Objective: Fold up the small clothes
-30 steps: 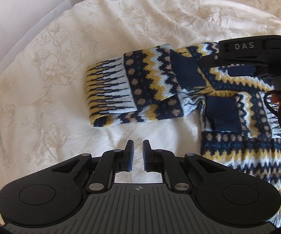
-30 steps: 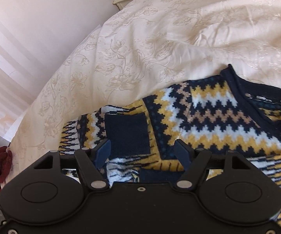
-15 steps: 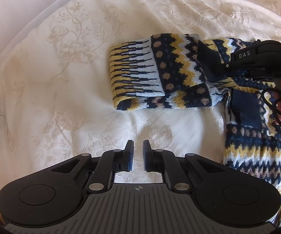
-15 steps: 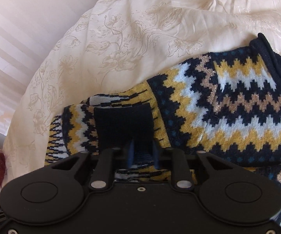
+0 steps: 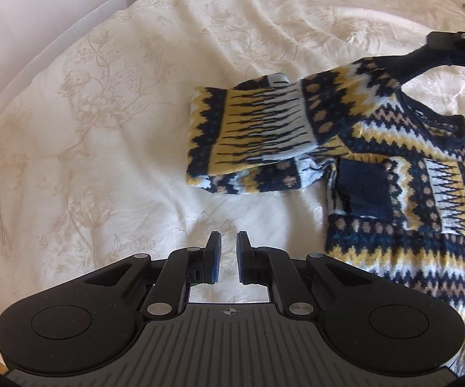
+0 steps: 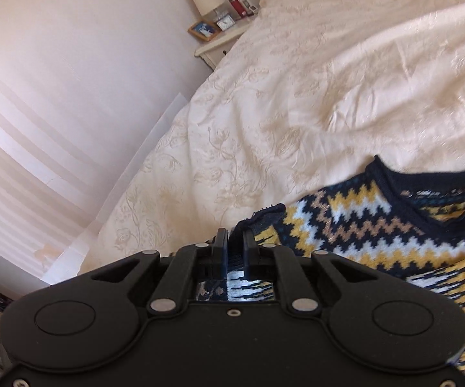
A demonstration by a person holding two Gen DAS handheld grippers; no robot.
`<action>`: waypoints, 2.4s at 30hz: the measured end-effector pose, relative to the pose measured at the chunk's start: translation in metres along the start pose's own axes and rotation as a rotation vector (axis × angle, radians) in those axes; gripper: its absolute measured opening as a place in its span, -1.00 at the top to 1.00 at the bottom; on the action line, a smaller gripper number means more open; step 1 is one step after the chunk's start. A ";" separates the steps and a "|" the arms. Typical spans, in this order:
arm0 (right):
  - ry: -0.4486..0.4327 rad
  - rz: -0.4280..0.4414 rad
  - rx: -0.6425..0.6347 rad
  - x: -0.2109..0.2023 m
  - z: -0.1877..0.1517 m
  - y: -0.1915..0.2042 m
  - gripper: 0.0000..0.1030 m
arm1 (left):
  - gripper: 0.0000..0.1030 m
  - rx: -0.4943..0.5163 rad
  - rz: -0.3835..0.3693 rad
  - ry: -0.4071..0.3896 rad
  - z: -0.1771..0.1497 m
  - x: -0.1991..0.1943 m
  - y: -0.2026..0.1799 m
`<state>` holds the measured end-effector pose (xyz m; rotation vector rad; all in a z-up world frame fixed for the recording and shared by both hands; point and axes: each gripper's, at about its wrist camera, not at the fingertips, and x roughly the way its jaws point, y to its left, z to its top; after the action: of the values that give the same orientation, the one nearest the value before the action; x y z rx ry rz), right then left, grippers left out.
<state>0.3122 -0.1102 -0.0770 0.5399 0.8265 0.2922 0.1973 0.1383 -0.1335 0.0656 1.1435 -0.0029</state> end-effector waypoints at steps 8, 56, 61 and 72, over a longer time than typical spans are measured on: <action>-0.086 -0.187 -0.007 -0.101 0.005 -0.055 0.71 | 0.80 0.073 -0.037 -0.032 -0.012 -0.017 -0.049; 0.188 -0.521 0.103 -0.044 -0.068 -0.218 -0.22 | 0.25 0.320 0.016 0.047 0.044 0.100 -0.163; 0.184 -0.519 0.088 -0.036 -0.067 -0.212 -0.54 | 0.04 0.368 0.079 0.021 0.040 0.100 -0.174; 0.183 -0.533 0.008 -0.022 -0.069 -0.201 -0.99 | -1.00 0.159 0.047 0.073 0.058 0.118 -0.139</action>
<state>0.2536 -0.2632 -0.2143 0.2850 1.1149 -0.1545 0.2941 0.0003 -0.2244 0.2351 1.2127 -0.0501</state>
